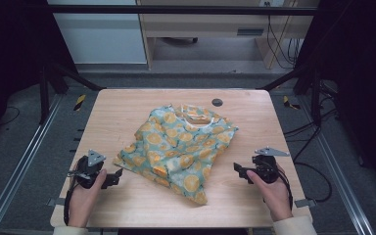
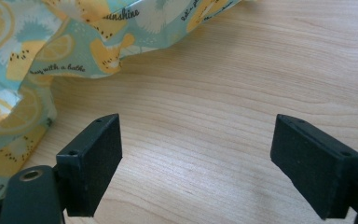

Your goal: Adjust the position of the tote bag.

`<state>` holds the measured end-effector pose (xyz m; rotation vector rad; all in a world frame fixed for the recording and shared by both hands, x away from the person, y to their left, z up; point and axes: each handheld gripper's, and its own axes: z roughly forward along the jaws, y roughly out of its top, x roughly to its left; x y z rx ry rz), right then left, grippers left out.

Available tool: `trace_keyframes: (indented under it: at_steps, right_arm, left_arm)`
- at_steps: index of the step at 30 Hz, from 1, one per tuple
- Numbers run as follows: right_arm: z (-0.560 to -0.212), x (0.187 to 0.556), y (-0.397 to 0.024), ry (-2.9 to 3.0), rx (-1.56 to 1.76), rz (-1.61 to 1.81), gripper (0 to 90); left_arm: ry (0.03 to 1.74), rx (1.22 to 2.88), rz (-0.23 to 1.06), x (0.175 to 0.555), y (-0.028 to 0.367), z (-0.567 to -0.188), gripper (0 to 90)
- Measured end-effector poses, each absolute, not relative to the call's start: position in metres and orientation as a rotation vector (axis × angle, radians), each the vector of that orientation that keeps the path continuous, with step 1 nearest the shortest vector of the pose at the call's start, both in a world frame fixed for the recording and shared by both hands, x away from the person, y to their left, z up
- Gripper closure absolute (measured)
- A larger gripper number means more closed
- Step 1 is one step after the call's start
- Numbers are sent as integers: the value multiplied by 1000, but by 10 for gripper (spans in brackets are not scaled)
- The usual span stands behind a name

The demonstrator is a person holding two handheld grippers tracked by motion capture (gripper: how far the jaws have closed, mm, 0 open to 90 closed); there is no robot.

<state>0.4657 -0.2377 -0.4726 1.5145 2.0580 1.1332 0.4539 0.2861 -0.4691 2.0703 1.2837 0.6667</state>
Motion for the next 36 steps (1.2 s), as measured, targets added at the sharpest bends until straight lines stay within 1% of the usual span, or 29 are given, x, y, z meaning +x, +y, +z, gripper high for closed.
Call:
trace_keyframes:
  at_steps: [7,13,19,20,21,22,23,24,25,28,29,30,33,36]
  right_arm:
    - [-468,467,-234,2056,1566,1164,165]
    - [-453,476,-224,2079,1533,1182,141]
    - [-414,513,-214,2052,1482,1137,131]
    - [-409,521,-213,2047,1490,1122,129]
    - [-409,521,-213,2047,1490,1122,129]
    - [-402,538,-211,2033,1519,1096,130]
    - [-402,538,-211,2033,1519,1096,130]
    - [-401,556,-209,2031,1559,1056,128]
    - [-402,564,-208,2034,1578,1029,126]
    - [-410,585,-204,2059,1634,967,108]
    - [-410,585,-204,2059,1634,967,108]
    - [-416,595,-201,2068,1661,916,103]
    - [-426,603,-196,2092,1676,860,96]
    - [-433,603,-193,2089,1709,865,95]
  left_arm:
    - [1277,2090,677,454,285,-470,73]
    - [1273,2112,688,454,283,-471,73]
    - [1254,2139,704,454,280,-472,73]
    - [1251,2141,704,454,279,-472,74]
    - [1251,2141,704,454,279,-472,74]
    - [1248,2150,703,455,278,-473,74]
    - [1248,2150,703,455,278,-473,74]
    - [1242,2153,704,454,276,-472,74]
    - [1238,2152,706,454,276,-472,74]
    - [1230,2157,707,455,275,-472,74]
    - [1230,2157,707,455,275,-472,74]
    - [1227,2162,707,455,275,-472,74]
    - [1217,2166,706,455,274,-472,74]
    - [1210,2168,706,455,274,-473,74]
